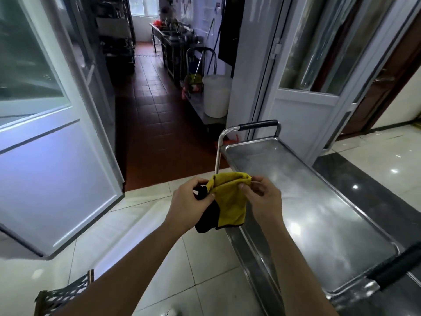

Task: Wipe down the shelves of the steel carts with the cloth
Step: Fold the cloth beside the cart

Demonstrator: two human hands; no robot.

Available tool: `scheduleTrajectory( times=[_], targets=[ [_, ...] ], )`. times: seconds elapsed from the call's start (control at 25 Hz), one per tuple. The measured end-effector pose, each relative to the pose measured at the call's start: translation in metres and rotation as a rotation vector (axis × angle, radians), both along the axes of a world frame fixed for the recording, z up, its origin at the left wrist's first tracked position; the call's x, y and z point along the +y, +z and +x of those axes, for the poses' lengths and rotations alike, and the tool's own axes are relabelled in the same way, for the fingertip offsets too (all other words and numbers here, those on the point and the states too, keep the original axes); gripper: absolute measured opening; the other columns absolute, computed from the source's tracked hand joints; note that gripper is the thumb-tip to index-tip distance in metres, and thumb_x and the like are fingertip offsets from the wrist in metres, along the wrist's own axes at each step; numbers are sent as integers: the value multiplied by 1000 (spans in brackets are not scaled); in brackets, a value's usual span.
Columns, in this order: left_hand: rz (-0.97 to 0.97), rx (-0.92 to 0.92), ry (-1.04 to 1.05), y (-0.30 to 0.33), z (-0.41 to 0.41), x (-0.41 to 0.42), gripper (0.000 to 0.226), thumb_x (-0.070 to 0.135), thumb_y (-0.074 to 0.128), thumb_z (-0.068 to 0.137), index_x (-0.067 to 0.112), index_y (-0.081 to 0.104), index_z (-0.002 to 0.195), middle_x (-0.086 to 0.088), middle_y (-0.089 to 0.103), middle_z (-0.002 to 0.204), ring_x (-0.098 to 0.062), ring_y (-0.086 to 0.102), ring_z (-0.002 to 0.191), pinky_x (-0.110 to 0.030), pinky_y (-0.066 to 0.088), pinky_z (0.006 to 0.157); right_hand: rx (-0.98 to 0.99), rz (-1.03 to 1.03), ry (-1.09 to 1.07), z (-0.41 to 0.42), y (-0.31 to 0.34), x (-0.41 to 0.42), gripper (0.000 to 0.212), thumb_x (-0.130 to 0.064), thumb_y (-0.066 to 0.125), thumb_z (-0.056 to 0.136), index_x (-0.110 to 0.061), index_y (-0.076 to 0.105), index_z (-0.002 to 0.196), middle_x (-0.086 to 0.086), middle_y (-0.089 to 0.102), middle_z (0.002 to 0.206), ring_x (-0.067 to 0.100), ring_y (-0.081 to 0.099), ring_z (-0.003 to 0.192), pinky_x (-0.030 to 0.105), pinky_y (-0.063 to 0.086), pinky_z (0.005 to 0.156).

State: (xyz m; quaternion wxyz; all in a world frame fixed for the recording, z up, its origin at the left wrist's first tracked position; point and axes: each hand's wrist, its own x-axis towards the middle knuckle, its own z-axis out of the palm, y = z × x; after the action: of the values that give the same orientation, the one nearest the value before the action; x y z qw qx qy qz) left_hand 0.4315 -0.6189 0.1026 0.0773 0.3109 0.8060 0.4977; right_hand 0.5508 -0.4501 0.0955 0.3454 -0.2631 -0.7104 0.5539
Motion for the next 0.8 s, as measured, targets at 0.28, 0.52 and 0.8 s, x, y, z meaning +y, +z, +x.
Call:
scheduleTrajectory(
  times=[0.28, 0.52, 0.8],
  targets=[
    [14, -25, -110, -11, -127, 123, 32, 29, 82, 80, 34, 68, 108, 21, 68, 95, 6, 63, 91, -6, 44, 72, -13, -33, -159, -121, -10, 107, 20, -10, 76, 89, -25, 69, 101, -1, 74, 93, 13, 71, 88, 19, 57, 74],
    [21, 7, -163, -14, -232, 242, 34, 35, 82, 81, 35, 61, 107, 15, 57, 102, 6, 54, 93, -6, 40, 73, -53, -15, -319, -219, 1, 209, 19, -13, 74, 91, -28, 67, 101, -2, 72, 92, 18, 69, 88, 22, 55, 73],
    [-36, -5, -279, -18, -301, 377, 31, 34, 78, 85, 25, 60, 109, 8, 67, 108, -12, 63, 102, -30, 53, 87, -160, 23, -448, -282, -4, 330, 14, -20, 70, 94, -28, 69, 105, -1, 71, 103, 18, 66, 99, 34, 57, 84]
  ],
)
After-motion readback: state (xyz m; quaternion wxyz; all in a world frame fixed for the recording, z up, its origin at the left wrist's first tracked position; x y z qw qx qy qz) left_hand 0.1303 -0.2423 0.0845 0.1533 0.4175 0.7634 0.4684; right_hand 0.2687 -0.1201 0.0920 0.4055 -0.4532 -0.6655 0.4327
